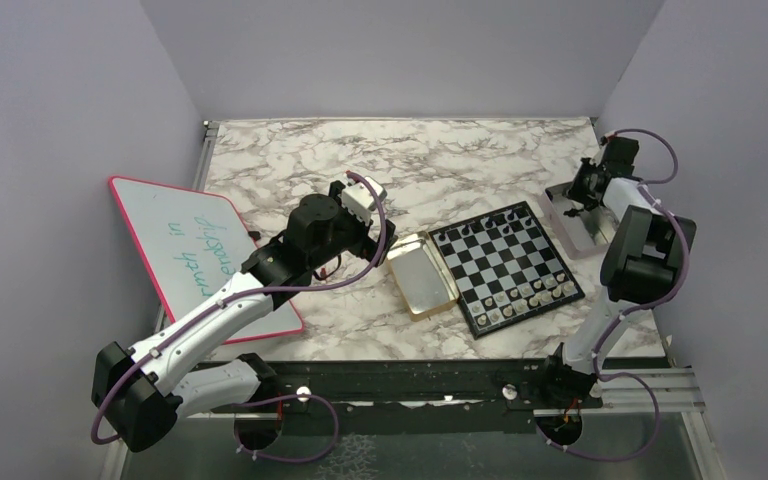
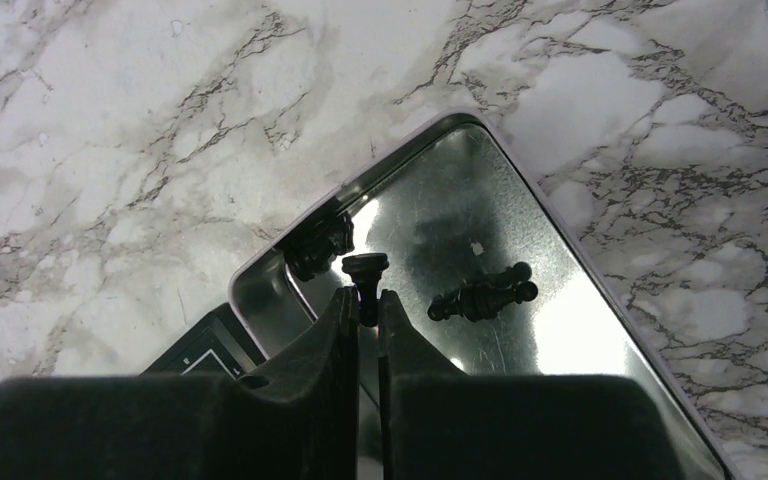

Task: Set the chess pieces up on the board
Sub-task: Pick up the chess piece from the storage box.

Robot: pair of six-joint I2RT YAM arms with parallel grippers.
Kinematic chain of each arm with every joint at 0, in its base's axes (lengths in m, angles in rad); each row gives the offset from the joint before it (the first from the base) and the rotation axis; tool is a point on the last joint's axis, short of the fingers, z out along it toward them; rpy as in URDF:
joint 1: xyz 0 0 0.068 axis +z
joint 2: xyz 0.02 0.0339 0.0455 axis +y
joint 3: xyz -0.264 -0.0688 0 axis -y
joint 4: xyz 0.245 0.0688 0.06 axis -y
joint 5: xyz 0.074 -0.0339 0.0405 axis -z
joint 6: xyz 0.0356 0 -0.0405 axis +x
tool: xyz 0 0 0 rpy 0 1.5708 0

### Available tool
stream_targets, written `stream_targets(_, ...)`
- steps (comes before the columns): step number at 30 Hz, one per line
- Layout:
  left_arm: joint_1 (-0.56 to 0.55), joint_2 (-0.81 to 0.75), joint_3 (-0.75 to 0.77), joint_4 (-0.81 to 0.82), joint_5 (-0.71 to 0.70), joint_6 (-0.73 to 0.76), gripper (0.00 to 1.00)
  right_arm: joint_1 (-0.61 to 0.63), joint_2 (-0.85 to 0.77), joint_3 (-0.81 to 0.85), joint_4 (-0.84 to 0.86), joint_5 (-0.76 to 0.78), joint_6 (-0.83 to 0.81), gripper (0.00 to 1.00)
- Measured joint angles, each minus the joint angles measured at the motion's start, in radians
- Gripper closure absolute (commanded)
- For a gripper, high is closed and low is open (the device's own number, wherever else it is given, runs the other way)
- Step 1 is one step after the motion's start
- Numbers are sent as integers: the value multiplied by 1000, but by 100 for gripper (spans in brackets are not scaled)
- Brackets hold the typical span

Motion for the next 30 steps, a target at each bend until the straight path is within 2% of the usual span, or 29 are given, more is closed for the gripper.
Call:
stream_targets(12, 0, 0, 0, 0, 7, -5, 1, 23, -159, 11, -154, -27, 53, 99)
stream_targets(18, 0, 34, 0, 1, 8, -45, 1, 85, -291, -10, -168, -159, 51, 99)
stream_targets(21, 4, 47, -12, 33, 9, -61, 5, 141, -343, -28, -169, -235, 46, 99)
stream_targets(24, 6, 46, -30, 85, 24, -64, 11, 192, -359, -45, -169, -307, 34, 99)
stream_targets(30, 18, 64, -5, 148, 102, 0, 14, 331, -359, -103, -174, -460, 11, 99)
